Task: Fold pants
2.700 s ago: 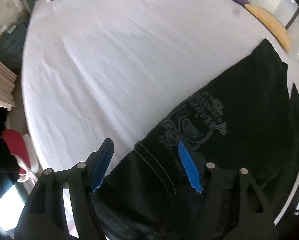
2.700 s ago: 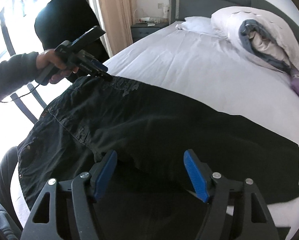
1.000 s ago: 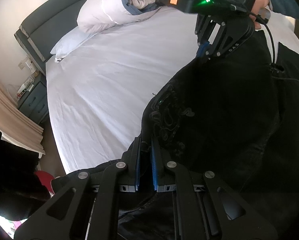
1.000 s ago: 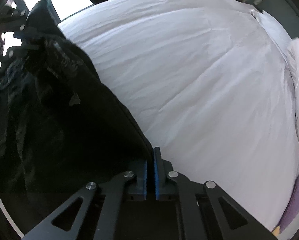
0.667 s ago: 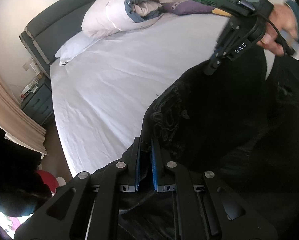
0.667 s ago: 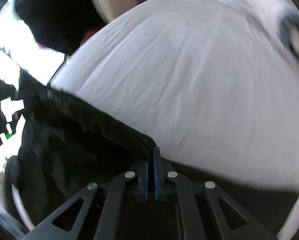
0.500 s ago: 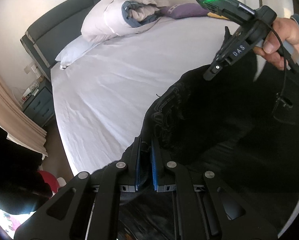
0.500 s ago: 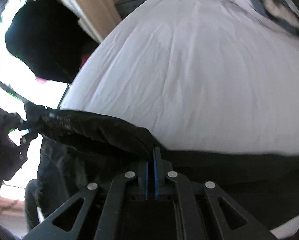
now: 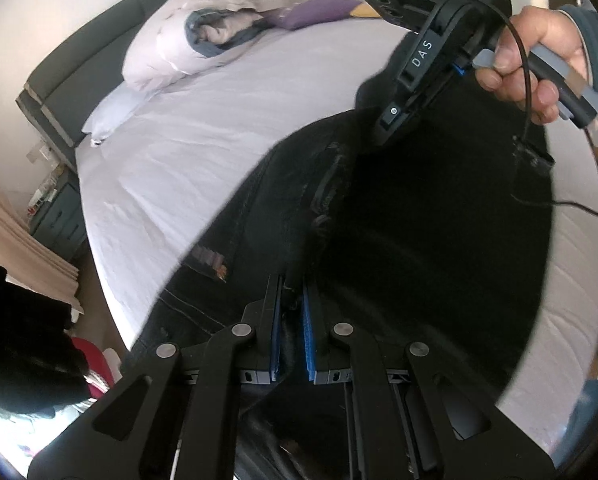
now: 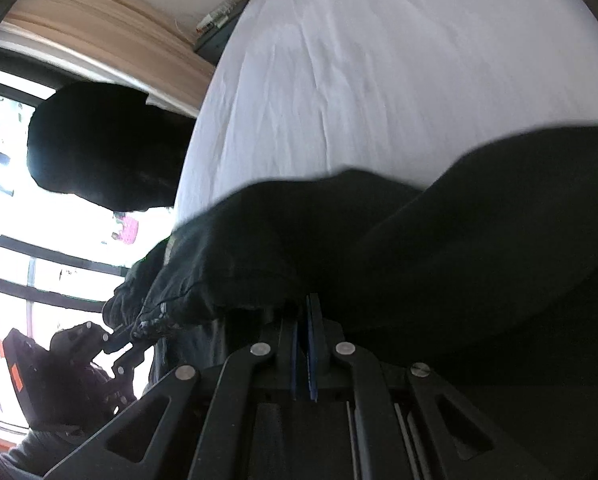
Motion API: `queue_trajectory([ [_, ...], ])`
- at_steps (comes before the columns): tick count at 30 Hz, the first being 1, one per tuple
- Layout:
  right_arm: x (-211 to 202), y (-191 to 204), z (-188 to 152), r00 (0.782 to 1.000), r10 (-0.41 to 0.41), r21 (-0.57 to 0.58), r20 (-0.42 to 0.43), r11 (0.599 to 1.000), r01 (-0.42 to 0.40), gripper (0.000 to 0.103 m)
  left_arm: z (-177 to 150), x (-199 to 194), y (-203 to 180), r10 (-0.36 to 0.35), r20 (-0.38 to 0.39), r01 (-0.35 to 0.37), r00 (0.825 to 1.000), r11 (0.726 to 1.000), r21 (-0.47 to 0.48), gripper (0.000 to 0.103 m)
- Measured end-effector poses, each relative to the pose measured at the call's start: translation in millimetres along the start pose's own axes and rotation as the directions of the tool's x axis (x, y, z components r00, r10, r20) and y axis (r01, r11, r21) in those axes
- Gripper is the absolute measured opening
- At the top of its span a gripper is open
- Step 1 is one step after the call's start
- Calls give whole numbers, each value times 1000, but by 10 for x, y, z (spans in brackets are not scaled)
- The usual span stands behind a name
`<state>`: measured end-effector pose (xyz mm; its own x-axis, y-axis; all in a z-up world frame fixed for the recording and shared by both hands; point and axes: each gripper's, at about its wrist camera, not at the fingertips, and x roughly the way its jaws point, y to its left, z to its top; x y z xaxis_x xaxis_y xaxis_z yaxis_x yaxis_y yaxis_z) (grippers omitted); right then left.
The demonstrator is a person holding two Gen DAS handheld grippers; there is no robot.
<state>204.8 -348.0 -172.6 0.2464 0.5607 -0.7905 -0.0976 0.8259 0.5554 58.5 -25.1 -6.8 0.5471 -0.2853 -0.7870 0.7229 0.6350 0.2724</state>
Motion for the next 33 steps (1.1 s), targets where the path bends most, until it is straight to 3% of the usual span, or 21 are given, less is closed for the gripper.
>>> queue_trajectory([
  [3,29,-80,-120,999,-9,-15,-34,1000,9,5,-174,-119,-223,-20,-7,21,1000,999,34,8],
  [8,-82,14,-458,995,-86,-135,-56,988,78,5,-456,-247,-518,-44,-32,47,999,995,93,8],
  [11,-43,206,-631,978,-195,-257,-70,951,171,5,-557,-298,-632,-48,-43,52,998,994,96,8],
  [17,91,478,-970,951,-306,-370,-37,889,271,5,-779,-414,-730,-78,-60,83,995,992,93,8],
  [25,163,741,-1226,924,-381,-434,29,828,355,5,-940,-523,-779,-69,-69,76,995,992,100,8],
  [33,314,924,-1268,897,-438,-489,55,772,407,5,-1038,-541,-789,-77,-77,86,994,990,115,8],
])
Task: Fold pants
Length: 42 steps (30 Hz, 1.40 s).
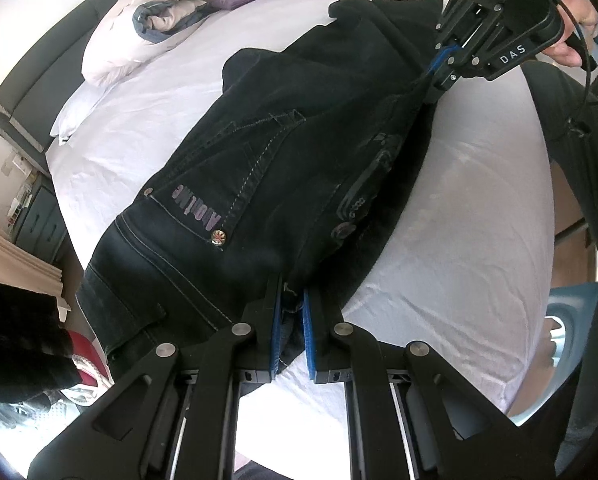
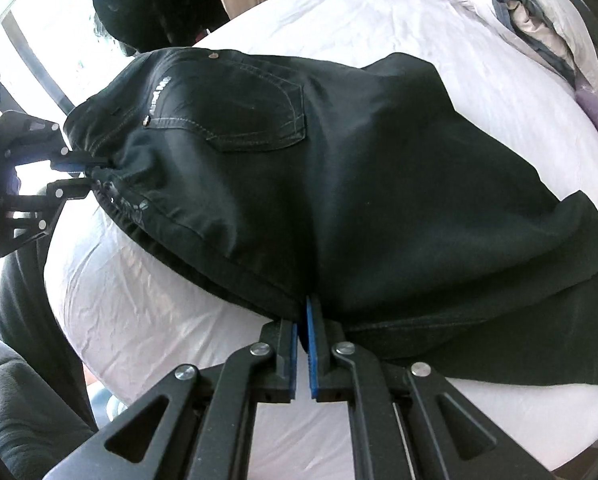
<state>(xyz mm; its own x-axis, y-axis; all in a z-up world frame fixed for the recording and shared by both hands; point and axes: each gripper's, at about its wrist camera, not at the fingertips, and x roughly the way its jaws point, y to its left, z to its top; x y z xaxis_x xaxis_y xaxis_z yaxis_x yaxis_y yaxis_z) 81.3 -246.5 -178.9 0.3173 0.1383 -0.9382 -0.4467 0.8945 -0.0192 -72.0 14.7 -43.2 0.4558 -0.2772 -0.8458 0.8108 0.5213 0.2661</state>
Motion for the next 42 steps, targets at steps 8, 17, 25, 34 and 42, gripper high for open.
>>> queue_trajectory([
  [8,19,82,-18,999,-41,-26,10,999,41,5,-43,17,-91,35,-8,-34,999,999,41,9],
  [17,80,-1,-63,998,-46,1,42,999,46,13,-26,103,-23,32,-50,-34,998,999,-41,17],
  [25,-45,-82,-28,994,36,63,104,997,-42,71,-113,-347,259,-89,-38,78,995,967,-242,91],
  [34,-263,-352,-39,959,153,180,239,963,-199,58,874,-70,540,-122,229,216,966,868,-446,72],
  [42,-351,-1126,-449,931,153,427,331,856,-292,47,969,1119,473,-224,66,223,972,804,-552,46],
])
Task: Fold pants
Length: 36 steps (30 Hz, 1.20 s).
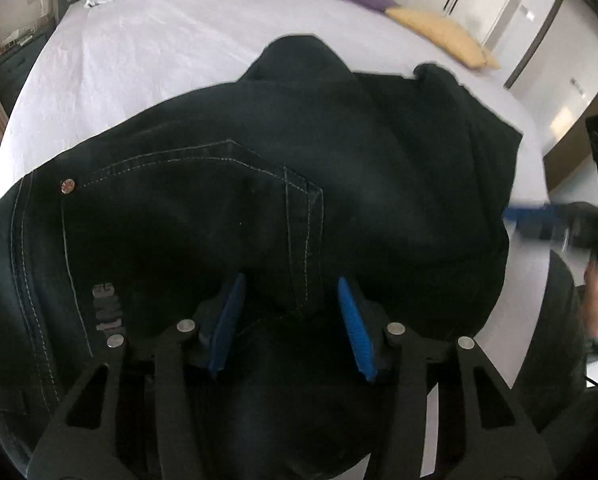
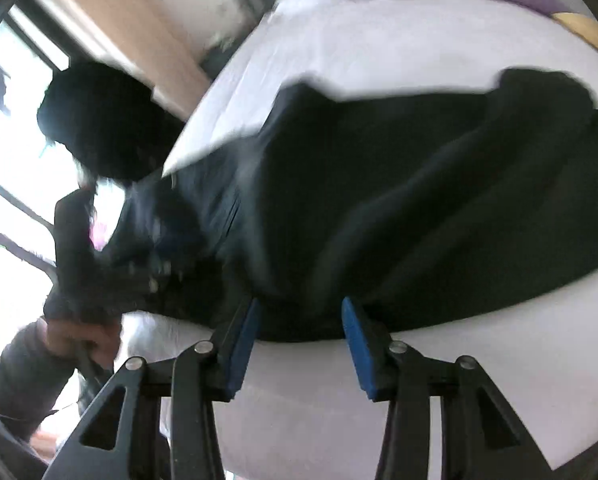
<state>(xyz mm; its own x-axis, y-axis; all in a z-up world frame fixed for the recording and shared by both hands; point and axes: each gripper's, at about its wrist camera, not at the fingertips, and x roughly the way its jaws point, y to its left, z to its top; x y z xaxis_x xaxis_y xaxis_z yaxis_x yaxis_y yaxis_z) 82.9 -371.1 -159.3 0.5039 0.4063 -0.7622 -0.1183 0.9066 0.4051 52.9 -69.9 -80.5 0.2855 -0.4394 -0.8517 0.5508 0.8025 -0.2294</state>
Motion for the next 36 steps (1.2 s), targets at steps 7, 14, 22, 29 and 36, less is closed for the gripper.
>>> queue_trajectory([
  [7,-761,-1685,492,963,-26,464,267,880,-104,49,192,138,-20,16,-24,-17,1000,999,-31,47],
  [14,-606,-2652,893,944,-12,657,328,722,-219,49,39,210,24,8,-24,-10,1000,999,-50,47],
  [22,-144,-2954,1125,947,3,707,321,665,-242,32,-49,177,93,7,-18,-8,1000,998,-54,47],
  [29,-255,-2775,1408,957,-71,613,283,780,-124,7,-170,110,146,11,-13,-12,1000,998,-55,47],
  [36,-1215,-2529,1124,875,-155,544,458,828,-138,6,-195,97,123,20,-10,-21,1000,998,-56,47],
])
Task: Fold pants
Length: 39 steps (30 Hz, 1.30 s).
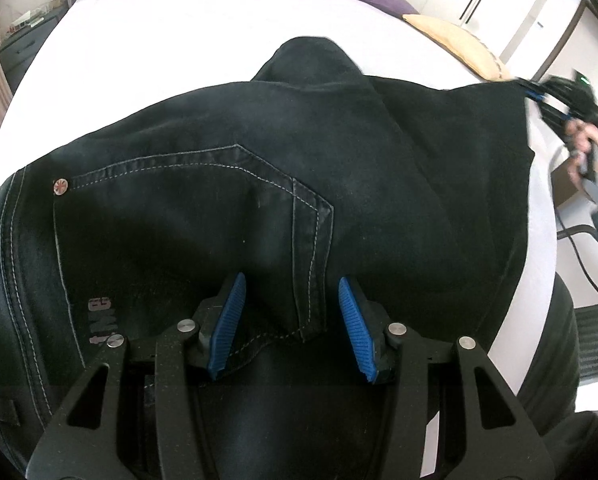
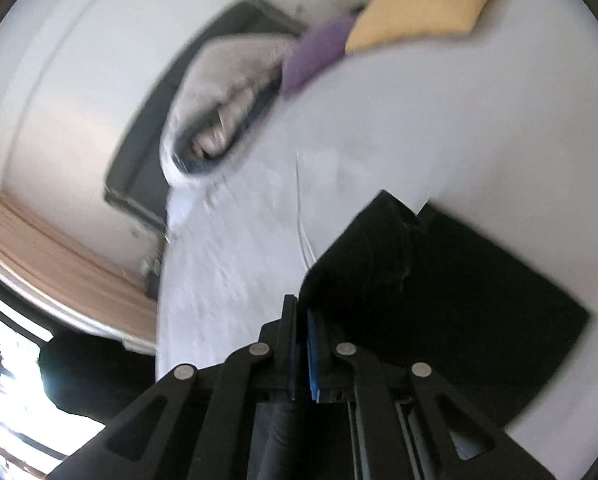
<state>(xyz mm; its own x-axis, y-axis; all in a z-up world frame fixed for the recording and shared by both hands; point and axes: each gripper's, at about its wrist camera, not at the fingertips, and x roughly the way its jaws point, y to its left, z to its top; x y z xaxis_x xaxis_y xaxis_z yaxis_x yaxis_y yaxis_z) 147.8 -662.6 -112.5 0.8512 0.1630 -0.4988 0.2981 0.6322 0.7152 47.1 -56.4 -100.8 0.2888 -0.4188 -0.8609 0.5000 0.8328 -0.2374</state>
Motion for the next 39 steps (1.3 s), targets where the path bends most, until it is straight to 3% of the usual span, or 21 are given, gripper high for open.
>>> queue_trajectory([
  [2,-281,-235,-56,997,-67,64,39,996,65,13,-8,-7,-2,3,3,-3,1000,1000,-4,47],
  [3,-350,-395,-94,989,-148,104,29,984,144,33,-13,-8,-6,4,5,-4,1000,1000,-3,47],
  [4,-427,-631,-152,964,-268,161,-7,951,265,39,-18,-10,-10,5,5,-5,1000,1000,-3,47],
  [5,-504,-779,-197,952,-306,201,-16,932,303,39,-23,-12,-16,6,4,-6,1000,1000,-1,47],
  [8,-849,-1060,-345,956,-290,260,51,928,268,40,-30,-13,-32,12,2,-12,1000,1000,-1,47],
  [10,-937,-1140,-392,975,-211,267,66,945,187,40,-25,-10,-50,17,2,-17,1000,1000,0,47],
  [12,-898,-1190,-406,992,-115,262,48,960,99,40,-13,-13,-73,24,-1,-24,1000,1000,1,47],
  [17,-641,-977,-233,1000,-11,184,16,983,8,40,2,-32,-116,35,-6,-35,999,999,5,47],
  [22,-400,-814,243,999,-51,12,4,999,51,53,4,-33,-134,37,-5,-37,999,999,6,47],
  [25,-130,-742,485,985,-159,-127,-72,981,150,56,6,-29,-132,35,-4,-35,999,999,7,47],
  [28,166,-853,624,961,-201,-150,-188,973,174,56,10,-25,-132,35,-5,-35,999,999,7,47],
  [31,319,-837,622,949,-170,-207,-265,971,116,52,17,-17,-134,35,-5,-35,999,999,7,47],
  [32,363,-805,590,941,-183,-246,-283,963,113,46,16,-18,-138,35,-5,-35,999,999,7,47],
  [33,363,-785,537,934,-194,-284,-299,953,107,33,16,-19,-137,35,-4,-35,999,999,7,47],
  [35,409,-699,488,923,-230,-361,-309,926,110,22,17,-17,-140,35,-4,-35,999,999,7,47],
  [39,261,-506,437,942,-191,-427,-276,902,58,8,10,-29,-133,34,0,-34,999,999,7,47],
])
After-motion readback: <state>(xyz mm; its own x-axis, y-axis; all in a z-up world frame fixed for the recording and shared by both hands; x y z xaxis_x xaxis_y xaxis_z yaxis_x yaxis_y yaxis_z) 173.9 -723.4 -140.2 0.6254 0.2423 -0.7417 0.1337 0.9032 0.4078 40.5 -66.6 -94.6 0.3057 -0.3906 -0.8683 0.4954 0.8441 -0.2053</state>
